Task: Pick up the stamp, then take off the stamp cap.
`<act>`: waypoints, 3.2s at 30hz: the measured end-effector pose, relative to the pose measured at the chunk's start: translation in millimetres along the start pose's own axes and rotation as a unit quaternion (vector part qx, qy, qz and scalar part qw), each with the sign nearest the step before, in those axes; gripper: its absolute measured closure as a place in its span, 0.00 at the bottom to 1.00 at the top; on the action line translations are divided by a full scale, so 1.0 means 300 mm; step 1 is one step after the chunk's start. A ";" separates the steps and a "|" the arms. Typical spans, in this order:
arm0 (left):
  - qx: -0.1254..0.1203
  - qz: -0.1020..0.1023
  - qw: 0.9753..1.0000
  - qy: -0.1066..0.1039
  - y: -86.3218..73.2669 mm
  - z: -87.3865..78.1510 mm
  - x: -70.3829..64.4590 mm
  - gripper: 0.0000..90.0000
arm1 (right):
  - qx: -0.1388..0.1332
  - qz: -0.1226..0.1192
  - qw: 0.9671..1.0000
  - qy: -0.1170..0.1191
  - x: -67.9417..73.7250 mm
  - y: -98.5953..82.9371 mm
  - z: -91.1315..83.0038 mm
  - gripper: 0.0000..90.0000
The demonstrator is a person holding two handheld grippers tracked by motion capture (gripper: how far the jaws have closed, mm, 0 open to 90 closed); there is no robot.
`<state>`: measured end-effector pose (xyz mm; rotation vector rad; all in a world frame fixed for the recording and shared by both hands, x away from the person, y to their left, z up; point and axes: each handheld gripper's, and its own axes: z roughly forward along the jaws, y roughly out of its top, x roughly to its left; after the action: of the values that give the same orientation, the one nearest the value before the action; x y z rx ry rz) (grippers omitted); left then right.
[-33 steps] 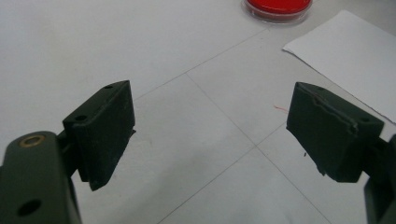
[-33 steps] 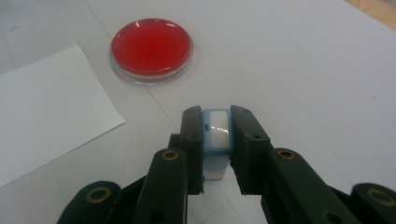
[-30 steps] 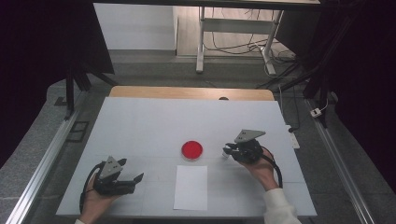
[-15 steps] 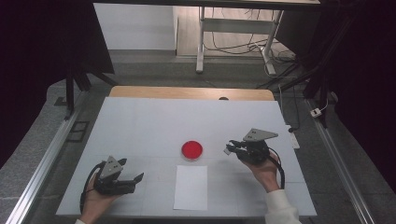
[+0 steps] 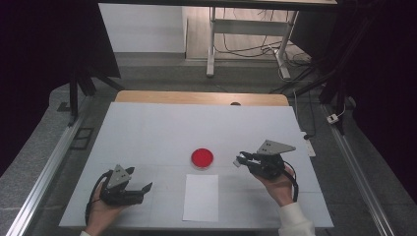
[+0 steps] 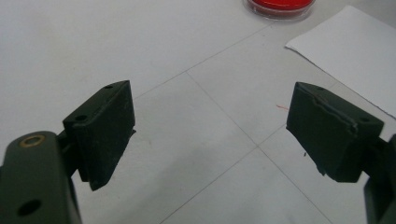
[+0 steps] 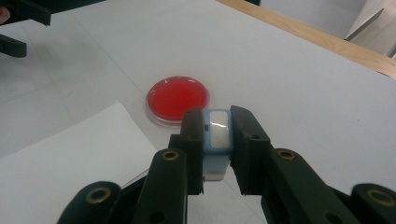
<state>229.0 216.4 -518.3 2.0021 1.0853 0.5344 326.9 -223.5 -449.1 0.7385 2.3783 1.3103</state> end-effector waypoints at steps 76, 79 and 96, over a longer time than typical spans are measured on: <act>-0.017 0.009 1.000 -0.015 0.033 -0.009 -0.039 0.17 | -0.048 0.000 0.995 0.090 0.218 0.046 0.063 0.84; -0.018 0.012 1.000 -0.017 0.040 -0.010 -0.048 0.17 | -0.050 0.000 0.995 0.087 0.214 0.049 0.061 0.84; -0.010 0.035 0.999 -0.036 0.112 0.041 -0.115 0.17 | -0.057 0.010 0.994 0.092 0.217 0.050 0.055 0.84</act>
<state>235.5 171.1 -498.9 2.0314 0.9668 0.5037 286.9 -167.7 -447.2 0.6358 2.4147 1.5711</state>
